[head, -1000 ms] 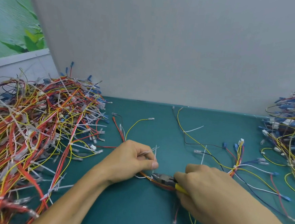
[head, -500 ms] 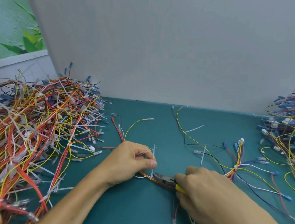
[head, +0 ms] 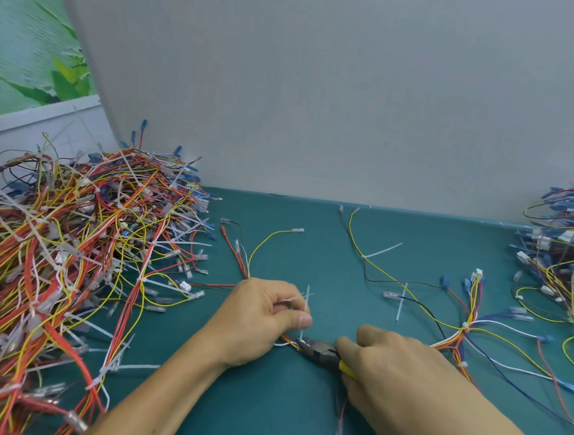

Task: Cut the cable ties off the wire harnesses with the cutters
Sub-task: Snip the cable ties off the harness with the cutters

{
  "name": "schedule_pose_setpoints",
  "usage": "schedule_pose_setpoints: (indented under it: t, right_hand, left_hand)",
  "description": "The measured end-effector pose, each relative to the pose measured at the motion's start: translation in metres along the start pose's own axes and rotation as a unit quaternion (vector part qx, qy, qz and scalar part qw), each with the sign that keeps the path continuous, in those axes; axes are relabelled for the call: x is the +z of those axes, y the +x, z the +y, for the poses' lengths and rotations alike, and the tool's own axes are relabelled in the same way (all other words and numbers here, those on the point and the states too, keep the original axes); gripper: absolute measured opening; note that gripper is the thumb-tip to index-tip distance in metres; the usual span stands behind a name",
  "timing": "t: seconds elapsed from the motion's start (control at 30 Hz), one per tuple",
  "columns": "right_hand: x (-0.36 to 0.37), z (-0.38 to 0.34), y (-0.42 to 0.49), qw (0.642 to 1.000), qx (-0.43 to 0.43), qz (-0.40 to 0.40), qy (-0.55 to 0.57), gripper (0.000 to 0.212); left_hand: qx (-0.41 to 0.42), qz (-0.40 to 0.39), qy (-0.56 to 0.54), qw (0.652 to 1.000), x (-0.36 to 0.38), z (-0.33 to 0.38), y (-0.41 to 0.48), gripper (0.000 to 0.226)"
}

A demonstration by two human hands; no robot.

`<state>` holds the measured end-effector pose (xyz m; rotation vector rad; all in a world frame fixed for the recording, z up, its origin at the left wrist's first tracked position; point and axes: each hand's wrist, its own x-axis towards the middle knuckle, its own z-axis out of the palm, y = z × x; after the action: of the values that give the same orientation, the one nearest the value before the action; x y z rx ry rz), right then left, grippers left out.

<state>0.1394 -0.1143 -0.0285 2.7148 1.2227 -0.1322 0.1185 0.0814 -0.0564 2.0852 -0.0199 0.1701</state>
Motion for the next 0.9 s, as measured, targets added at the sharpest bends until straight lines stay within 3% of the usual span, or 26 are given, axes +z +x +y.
schedule_pose_setpoints:
  t: [0.23,0.57,0.73,0.9]
  right_hand:
    - [0.008,-0.003,0.004,1.000,-0.004,0.000,-0.013,0.009]
    - [0.015,0.002,0.009,0.999,0.009,-0.025,-0.028,0.009]
    - [0.017,0.003,0.012,0.999,0.020,-0.047,-0.021,0.009]
    - [0.016,0.001,0.012,0.999,0.015,-0.048,-0.019,0.007]
  left_hand:
    - [-0.015,0.047,-0.038,0.998,0.005,-0.001,0.000,0.009]
    - [-0.037,0.040,-0.045,0.998,0.006,-0.003,0.001,0.009]
    - [-0.031,0.041,-0.024,0.998,0.005,-0.006,0.003,0.027]
    - [-0.015,0.085,-0.046,0.995,-0.005,0.001,0.004,0.026]
